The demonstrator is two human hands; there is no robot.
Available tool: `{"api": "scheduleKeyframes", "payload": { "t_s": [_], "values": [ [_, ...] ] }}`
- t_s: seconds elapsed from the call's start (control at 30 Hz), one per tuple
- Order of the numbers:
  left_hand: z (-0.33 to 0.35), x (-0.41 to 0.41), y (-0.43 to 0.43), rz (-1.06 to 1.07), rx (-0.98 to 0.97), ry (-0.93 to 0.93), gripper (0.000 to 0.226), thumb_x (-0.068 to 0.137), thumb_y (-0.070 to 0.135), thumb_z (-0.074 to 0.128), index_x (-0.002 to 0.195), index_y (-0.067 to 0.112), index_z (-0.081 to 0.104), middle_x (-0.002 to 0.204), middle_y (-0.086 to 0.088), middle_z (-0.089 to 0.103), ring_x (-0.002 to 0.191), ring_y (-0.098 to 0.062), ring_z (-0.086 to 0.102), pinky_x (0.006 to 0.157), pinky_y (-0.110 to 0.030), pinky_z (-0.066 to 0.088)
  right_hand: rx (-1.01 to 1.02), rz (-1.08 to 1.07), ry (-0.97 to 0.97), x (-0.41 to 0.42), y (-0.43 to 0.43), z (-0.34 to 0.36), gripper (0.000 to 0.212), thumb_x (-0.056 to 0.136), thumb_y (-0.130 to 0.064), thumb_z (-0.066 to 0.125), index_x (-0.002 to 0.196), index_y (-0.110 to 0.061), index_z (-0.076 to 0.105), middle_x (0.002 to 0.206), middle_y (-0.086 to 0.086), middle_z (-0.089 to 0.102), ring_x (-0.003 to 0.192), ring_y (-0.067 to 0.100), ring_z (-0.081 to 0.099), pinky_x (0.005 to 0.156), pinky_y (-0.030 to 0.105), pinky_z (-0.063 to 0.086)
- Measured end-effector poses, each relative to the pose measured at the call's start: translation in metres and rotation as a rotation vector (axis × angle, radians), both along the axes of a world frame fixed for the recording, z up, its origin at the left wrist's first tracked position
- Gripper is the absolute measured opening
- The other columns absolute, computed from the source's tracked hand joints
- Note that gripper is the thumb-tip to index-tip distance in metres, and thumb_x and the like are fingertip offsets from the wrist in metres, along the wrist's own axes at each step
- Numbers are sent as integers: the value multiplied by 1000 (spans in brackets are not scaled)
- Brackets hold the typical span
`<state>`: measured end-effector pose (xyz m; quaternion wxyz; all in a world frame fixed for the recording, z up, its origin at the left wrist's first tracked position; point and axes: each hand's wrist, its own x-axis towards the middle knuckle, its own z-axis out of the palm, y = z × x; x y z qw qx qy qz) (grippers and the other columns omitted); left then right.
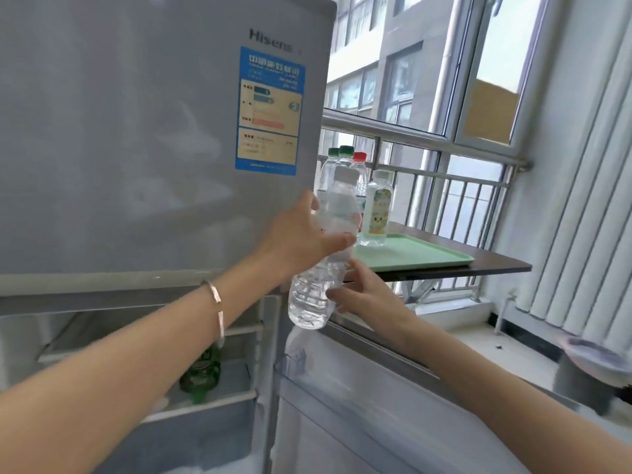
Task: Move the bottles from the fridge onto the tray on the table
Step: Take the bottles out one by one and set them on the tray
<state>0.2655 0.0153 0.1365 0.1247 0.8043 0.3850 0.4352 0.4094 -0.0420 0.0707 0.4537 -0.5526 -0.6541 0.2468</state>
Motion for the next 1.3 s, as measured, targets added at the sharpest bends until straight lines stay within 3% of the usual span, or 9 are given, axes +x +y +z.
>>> {"api": "scheduleKeyframes", "payload": {
  "t_s": [0.13,0.37,0.47,0.57,0.63,0.93,1.07,1.17,1.3],
  "values": [
    [22,36,-3,13,63,-64,78,63,71,68,122,26,44,95,3,65,87,-19,65,78,-38,56,74,-213,-90,16,4,3,88,67,-52,79,138,-32,30,130,-4,58,115,14,58,103,39,44],
    [39,93,24,-292,-179,-370,92,72,55,73,145,23,26,146,-11,43,124,-30,53,101,-51,46,291,-411,-15,67,50,47,73,73,-28,82,124,-8,33,117,3,54,107,21,58,98,40,48],
    [29,110,41,-288,-300,-322,66,89,39,57,143,14,29,139,-14,47,116,-27,53,98,-47,47,224,-484,-80,89,86,56,79,70,-35,83,123,-7,31,110,2,48,100,21,56,91,39,50],
    [9,123,54,-293,-328,-171,39,100,24,41,135,8,45,125,-5,56,108,-20,54,87,-27,46,177,-501,-160,102,126,54,75,70,-40,76,127,-11,37,107,1,53,98,25,62,78,36,51],
    [-4,131,66,-288,-334,-105,33,101,25,37,124,8,56,120,-9,60,110,-23,54,92,-33,42,116,-505,-171,107,149,47,70,81,-31,68,135,-7,32,112,4,53,102,28,60,77,34,45],
    [-23,143,93,-269,-361,-103,43,103,28,34,137,9,51,141,-8,52,132,-25,46,106,-33,33,40,-488,-103,147,226,19,65,61,-51,56,118,-22,51,102,3,67,87,22,65,75,38,57],
    [-24,140,92,-288,-340,-142,39,102,24,35,127,5,58,130,-12,59,121,-26,54,96,-32,39,51,-530,-179,118,180,35,35,74,-30,58,105,-13,65,96,10,67,82,29,64,72,38,53],
    [-24,133,85,-284,-296,-199,35,99,23,40,123,6,58,120,-7,63,112,-22,57,87,-25,41,235,-672,-76,97,149,40,36,83,-22,64,114,-9,52,101,7,63,86,24,62,76,39,55],
    [-28,99,56,-234,-221,-320,27,96,16,43,115,9,61,101,2,62,94,-13,58,75,-19,45,360,-539,-208,57,117,34,17,88,-13,61,104,-8,61,89,2,66,78,17,63,68,27,53]
  ]
}}
